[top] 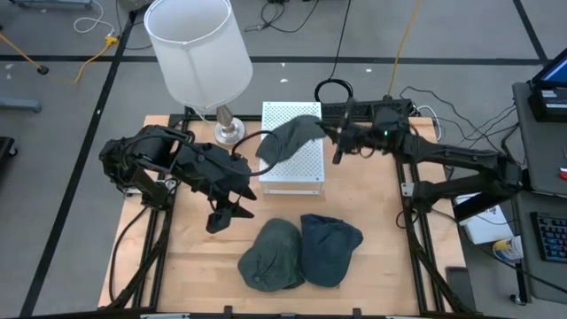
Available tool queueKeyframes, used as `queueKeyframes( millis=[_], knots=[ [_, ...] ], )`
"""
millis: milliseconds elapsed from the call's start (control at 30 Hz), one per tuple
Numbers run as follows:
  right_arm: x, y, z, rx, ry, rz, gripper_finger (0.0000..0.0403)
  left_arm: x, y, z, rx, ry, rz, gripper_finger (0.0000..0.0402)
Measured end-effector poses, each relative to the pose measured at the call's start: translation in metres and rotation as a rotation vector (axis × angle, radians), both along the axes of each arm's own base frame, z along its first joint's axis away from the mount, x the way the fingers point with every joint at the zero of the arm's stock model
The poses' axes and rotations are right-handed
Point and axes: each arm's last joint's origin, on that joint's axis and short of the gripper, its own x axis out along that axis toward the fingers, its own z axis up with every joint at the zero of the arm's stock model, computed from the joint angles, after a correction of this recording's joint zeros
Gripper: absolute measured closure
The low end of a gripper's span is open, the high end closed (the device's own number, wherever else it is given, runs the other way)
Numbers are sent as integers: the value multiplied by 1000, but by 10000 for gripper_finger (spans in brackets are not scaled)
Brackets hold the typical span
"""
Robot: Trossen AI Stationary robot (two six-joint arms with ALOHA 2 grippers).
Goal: Pick & Place hat
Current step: Put the black cap on the shelf
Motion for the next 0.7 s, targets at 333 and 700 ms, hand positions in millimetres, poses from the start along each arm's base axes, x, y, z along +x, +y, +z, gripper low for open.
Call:
queueKeyframes(
  millis=[333,700],
  knots=[
    [-8,-58,-3,-17,-91,28,397,0,1,0,41,-12,30,176],
    [-5,-108,-24,60,-193,-1,397,1,4,0,111,-30,75,176]
  ],
)
